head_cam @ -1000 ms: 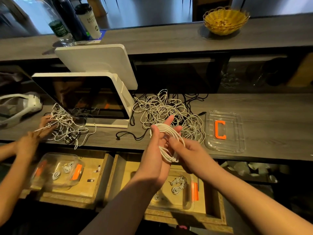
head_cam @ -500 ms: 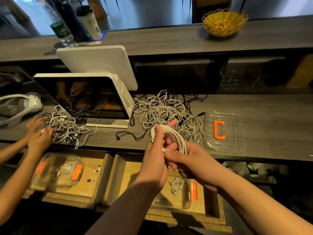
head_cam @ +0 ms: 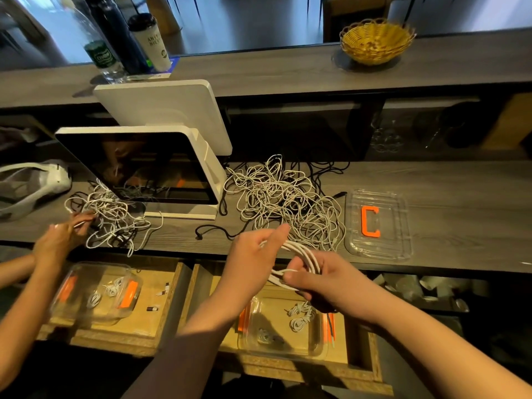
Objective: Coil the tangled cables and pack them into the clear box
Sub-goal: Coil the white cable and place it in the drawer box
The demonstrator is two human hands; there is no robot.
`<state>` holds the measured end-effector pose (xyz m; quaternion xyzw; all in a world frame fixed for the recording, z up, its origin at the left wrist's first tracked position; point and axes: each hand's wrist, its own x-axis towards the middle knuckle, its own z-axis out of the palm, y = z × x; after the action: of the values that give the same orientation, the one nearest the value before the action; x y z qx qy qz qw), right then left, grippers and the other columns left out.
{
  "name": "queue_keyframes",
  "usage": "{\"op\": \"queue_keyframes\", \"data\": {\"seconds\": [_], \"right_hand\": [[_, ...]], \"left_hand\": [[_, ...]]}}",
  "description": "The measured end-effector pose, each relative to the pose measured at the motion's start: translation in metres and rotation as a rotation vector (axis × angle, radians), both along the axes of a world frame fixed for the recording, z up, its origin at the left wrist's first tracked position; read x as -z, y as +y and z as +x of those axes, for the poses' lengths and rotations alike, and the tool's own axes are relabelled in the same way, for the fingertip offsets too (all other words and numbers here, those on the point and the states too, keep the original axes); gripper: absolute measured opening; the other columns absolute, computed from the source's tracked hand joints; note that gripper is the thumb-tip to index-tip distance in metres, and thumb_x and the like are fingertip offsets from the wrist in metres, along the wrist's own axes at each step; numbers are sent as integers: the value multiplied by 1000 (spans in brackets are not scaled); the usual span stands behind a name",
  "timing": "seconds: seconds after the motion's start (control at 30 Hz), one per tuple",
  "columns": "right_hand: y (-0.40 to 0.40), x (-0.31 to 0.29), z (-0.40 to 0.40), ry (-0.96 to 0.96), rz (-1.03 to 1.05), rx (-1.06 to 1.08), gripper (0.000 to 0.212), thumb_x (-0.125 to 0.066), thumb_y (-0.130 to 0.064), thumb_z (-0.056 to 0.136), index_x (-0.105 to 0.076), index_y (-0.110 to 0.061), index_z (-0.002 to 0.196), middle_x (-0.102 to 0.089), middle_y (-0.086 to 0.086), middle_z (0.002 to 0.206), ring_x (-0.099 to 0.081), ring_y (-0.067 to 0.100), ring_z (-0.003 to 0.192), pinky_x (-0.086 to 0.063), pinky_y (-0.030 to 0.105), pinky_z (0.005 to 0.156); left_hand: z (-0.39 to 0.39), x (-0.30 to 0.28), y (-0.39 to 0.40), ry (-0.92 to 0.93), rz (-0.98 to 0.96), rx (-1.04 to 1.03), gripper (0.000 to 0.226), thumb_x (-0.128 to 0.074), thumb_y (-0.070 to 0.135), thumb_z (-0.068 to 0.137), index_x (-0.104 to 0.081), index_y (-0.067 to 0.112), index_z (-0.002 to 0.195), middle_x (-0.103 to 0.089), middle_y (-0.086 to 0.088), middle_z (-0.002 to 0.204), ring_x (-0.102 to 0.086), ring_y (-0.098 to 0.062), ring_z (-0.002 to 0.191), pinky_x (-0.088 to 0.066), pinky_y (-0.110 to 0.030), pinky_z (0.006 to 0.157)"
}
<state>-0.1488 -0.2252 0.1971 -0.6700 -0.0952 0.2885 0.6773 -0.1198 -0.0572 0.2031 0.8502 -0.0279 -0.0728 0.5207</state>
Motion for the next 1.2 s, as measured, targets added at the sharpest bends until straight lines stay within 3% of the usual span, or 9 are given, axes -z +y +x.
{"op": "queue_keyframes", "data": {"seconds": [0.17,0.33,0.43,0.53,0.7,0.83,0.93,1.07,1.2], "right_hand": [[-1,1,2,20,-50,-7,16,-64,-21,95,-62,-12,81,-54,3,64,-43,22,60,-39,33,61],[-7,4,5,72,-50,-3,19,-67,-38,92,-66,-21,83,-54,3,67,-43,21,57,-37,32,55],[-15,7,13,76,-66,174,36,-60,-54,87,-67,-18,82,-63,5,71,-54,24,61,-45,31,62],[-18,11,17,60,-35,294,42,-60,-47,83,-69,-6,89,-72,9,80,-68,21,71,-55,29,71],[-7,24,15,-123,-162,303,28,-54,-32,96,-72,-12,88,-66,-2,72,-56,9,65,-45,26,64],[3,25,12,-248,-209,181,24,-51,-19,102,-71,-23,114,-73,-11,109,-65,5,105,-49,28,95],[11,23,6,-336,-316,114,26,-49,-25,103,-67,-30,122,-69,-19,119,-60,-3,113,-47,27,101],[15,18,5,-444,-491,67,28,-46,-35,101,-68,-24,114,-72,-9,110,-65,9,101,-50,42,90],[11,11,2,-480,-599,-34,33,-47,-40,102,-68,-18,89,-66,-1,72,-58,9,65,-47,35,67]], "left_hand": [[-1,12,9,-25,88,99,64,-44,67,92,-62,14,62,-60,-2,53,-50,-7,45,-38,-27,51],[0,14,3,29,-48,30,63,-57,65,86,-52,12,53,-42,-3,49,-36,-10,46,-29,-22,49],[-1,13,-3,63,-144,-46,58,-59,62,82,-46,16,52,-36,0,48,-31,-11,47,-27,-23,48],[-7,13,-10,135,-253,-111,50,-61,56,82,-46,21,49,-36,5,46,-30,-9,44,-27,-24,48],[-10,14,-23,202,-392,-363,54,-61,38,96,-58,20,45,-44,10,43,-38,-5,39,-30,-18,42],[-4,17,-26,146,-416,-548,44,-63,40,95,-57,15,59,-50,5,50,-43,-6,43,-32,-16,41],[-2,17,-28,44,-363,-597,46,-61,40,96,-59,8,63,-55,1,51,-46,-3,42,-34,-14,42],[-4,12,-33,-95,-273,-603,48,-60,34,98,-52,10,56,-51,4,48,-44,0,42,-35,-12,44],[-3,18,-30,-180,-150,-591,58,-59,43,96,-51,-2,61,-46,-5,50,-37,-6,45,-31,-19,46]]}}
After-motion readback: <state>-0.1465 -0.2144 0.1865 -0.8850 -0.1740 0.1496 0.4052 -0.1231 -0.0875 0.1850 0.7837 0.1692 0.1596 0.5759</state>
